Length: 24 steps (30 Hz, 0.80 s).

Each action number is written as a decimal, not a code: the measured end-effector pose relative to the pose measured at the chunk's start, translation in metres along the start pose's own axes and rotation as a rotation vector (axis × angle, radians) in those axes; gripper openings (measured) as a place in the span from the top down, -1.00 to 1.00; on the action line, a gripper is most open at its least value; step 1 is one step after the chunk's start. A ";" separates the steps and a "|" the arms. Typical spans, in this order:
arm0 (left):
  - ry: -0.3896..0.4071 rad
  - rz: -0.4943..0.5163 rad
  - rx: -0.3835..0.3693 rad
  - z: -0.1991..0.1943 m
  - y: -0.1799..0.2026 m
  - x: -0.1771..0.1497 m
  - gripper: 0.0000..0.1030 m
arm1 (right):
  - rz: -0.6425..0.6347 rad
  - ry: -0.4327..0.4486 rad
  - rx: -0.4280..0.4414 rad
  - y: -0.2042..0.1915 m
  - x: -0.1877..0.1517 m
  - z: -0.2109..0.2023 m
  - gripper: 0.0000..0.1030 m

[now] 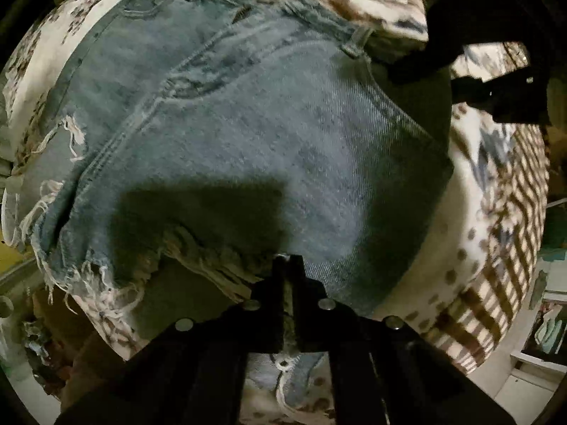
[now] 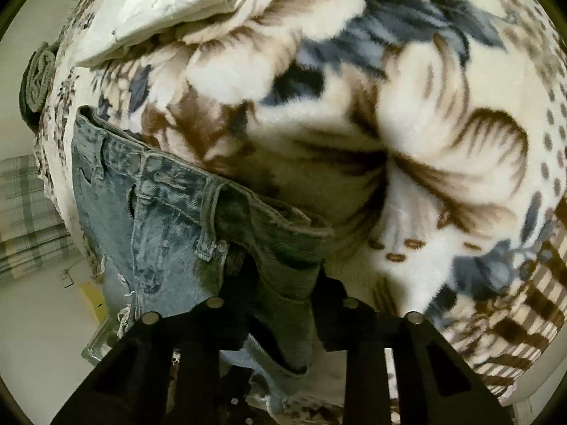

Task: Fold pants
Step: 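Grasp the shorts waistband with the right tool while the left tool grasps it too, then lift the waistband with both tools and fold it over onto the leg openings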

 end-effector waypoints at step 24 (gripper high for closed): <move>0.179 -0.132 0.021 -0.159 -0.137 0.059 0.97 | -0.054 0.080 0.011 -0.102 -0.007 -0.097 0.68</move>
Point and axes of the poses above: each gripper's, at about its wrist camera, not at the fingertips, and z roughly the way its jaws point, y to its right, x to its top, the point moved 7 cm from there along z, roughly the way its jaws point, and after that the axes turned 6 degrees about z, right-handed, at the moved point
